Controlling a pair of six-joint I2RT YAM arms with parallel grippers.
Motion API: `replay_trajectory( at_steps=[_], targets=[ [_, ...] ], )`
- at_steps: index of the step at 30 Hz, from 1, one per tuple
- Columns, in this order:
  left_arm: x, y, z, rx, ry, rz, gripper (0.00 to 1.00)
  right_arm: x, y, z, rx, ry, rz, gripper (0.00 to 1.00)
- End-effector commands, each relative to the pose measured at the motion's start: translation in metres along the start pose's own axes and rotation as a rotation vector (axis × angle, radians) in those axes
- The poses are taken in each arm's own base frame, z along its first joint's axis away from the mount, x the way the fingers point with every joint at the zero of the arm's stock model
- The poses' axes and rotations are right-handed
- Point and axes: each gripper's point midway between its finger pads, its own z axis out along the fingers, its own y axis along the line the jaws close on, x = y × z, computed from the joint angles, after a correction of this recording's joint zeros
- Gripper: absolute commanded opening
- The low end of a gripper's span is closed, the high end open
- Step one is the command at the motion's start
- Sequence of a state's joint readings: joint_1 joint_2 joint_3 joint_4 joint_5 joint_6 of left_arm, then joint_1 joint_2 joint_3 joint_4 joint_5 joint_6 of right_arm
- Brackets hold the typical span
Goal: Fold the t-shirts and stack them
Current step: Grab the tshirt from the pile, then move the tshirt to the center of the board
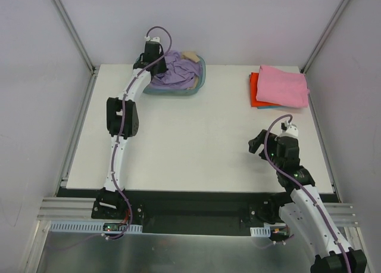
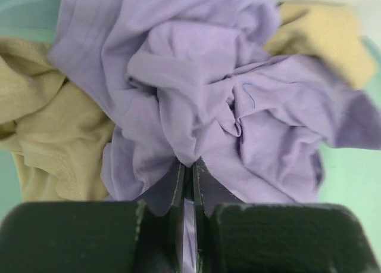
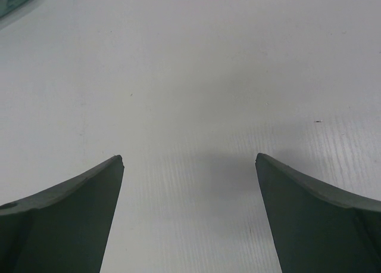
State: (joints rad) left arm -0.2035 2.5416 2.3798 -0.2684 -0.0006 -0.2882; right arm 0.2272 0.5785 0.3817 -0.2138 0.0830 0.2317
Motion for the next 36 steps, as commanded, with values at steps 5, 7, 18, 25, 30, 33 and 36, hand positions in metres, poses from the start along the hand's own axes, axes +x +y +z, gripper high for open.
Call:
replay_trajectory(
  at_steps=[5,7,18,25,30,33,36],
  targets=[
    [-0.165,-0.100,-0.173,0.222,-0.388,0.113,0.00,-0.023,0.011,-0.010,-0.036,-0.079,-0.001,0.97],
    [-0.189,-0.113,-0.218,0.224,-0.467,0.136,0.00,-0.023,0.012,-0.011,-0.041,-0.082,0.002,0.97],
    [-0.238,-0.201,-0.469,0.497,-0.808,0.251,0.00,-0.024,0.017,-0.015,-0.075,-0.096,0.016,0.97],
    [-0.191,-0.230,-0.557,0.720,-0.799,0.260,0.00,-0.024,0.015,-0.017,-0.065,-0.105,0.032,0.97],
    [-0.128,-0.242,-0.524,0.796,-0.621,0.258,0.00,-0.024,0.008,-0.021,-0.031,-0.109,0.043,0.97],
    [-0.059,-0.251,-0.489,0.839,-0.447,0.284,0.00,-0.024,0.006,-0.021,-0.022,-0.111,0.044,0.97],
    [0.009,-0.241,-0.452,0.811,-0.283,0.258,0.47,-0.024,0.001,-0.021,0.007,-0.108,0.046,0.97]
  ],
)
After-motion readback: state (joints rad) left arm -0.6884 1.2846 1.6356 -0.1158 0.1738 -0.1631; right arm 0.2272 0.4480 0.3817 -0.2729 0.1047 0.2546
